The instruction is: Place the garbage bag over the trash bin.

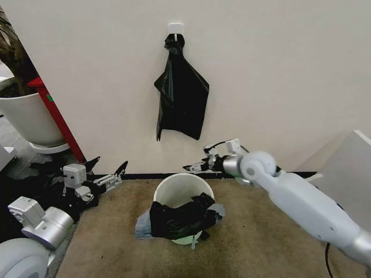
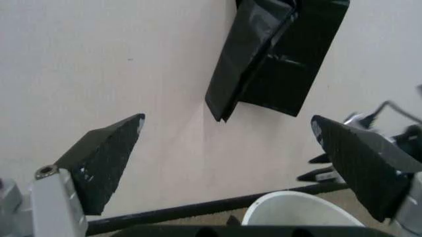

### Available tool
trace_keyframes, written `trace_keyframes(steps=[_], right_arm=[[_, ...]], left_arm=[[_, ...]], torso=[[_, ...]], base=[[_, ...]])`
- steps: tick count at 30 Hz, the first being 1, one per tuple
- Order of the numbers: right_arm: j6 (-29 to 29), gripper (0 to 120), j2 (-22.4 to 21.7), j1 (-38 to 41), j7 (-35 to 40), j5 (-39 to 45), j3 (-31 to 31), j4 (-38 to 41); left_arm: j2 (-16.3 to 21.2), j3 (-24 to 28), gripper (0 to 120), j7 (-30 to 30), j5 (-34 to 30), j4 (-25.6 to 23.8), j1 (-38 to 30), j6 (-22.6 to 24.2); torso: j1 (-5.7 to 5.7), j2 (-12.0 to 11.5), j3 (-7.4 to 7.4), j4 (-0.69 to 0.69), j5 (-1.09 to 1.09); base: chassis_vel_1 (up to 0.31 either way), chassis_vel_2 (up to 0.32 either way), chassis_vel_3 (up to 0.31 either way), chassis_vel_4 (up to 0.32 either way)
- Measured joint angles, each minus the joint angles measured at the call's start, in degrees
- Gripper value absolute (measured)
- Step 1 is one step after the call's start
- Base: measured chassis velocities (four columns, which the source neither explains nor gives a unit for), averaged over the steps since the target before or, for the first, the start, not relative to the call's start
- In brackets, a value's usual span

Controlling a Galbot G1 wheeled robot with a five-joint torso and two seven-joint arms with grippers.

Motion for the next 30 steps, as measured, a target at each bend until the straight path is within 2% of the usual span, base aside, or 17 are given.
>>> trace_keyframes(steps=[1,5,7,12,16,21,23,27,30], right_arm=[[0.0,100,0.0,0.0,0.0,0.0,0.0,0.0],[0.0,98,1.33,5.93,0.23,1.82,-9.7,-6.17],[-0.01,98,1.42,6.23,0.3,2.06,-10.26,-6.48],[-0.01,97,3.68,9.64,4.87,8.15,-16.79,-10.28],[-0.01,95,4.58,10.58,7.55,10.79,-18.65,-11.34],[-0.01,81,6.68,10.81,12.74,14.29,-19.15,-14.24],[-0.01,71,6.37,10.64,13.27,14.98,-19.15,-14.18],[-0.01,63,5.76,10.45,13.28,15.15,-19.14,-13.74],[0.0,48,5.05,10.17,13.21,15.29,-18.86,-13.03]], left_arm=[[0.0,0.0,100,0.0,0.0,0.0,0.0,0.0],[-0.62,-0.01,100,0.35,-0.15,-0.69,-0.42,-0.22],[-0.66,-0.01,100,0.36,-0.17,-0.74,-0.45,-0.24],[-1.32,-0.36,100,0.72,-0.28,-1.1,-0.72,-0.68],[-1.7,-0.52,100,0.91,-0.3,-1.17,-0.74,-0.82],[-2.42,-0.55,100,1.41,-0.31,-1.17,-0.66,-1.14],[-2.37,-0.7,100,1.45,-0.45,-1.04,-0.64,-1.49],[-2.05,-0.79,100,1.44,-0.77,-0.78,-0.77,-1.58],[-1.6,-0.72,100,1.39,-1.09,-0.38,-1.17,-1.61]], torso=[[0.0,0.0,0.0,0.0,0.0],[0.0,0.0,0.0,-0.01,0.01],[0.0,0.0,0.0,-0.02,0.01],[0.0,0.0,0.0,-0.01,0.01],[0.0,0.0,-0.01,-0.01,0.0],[0.0,0.0,0.0,0.01,0.01],[0.0,0.0,-0.01,0.0,0.01],[0.0,0.0,-0.01,-0.02,0.02],[0.0,0.0,-0.01,-0.01,0.02]], base=[[0.0,0.0,0.0,0.0],[0.0,0.0,0.0,0.0],[0.0,0.0,0.0,0.0],[0.0,0.0,0.0,0.0],[0.0,0.0,0.0,0.0],[0.0,0.0,0.0,0.0],[0.0,0.0,0.0,0.0],[0.0,0.0,0.0,0.0],[0.0,0.0,0.0,0.0]])
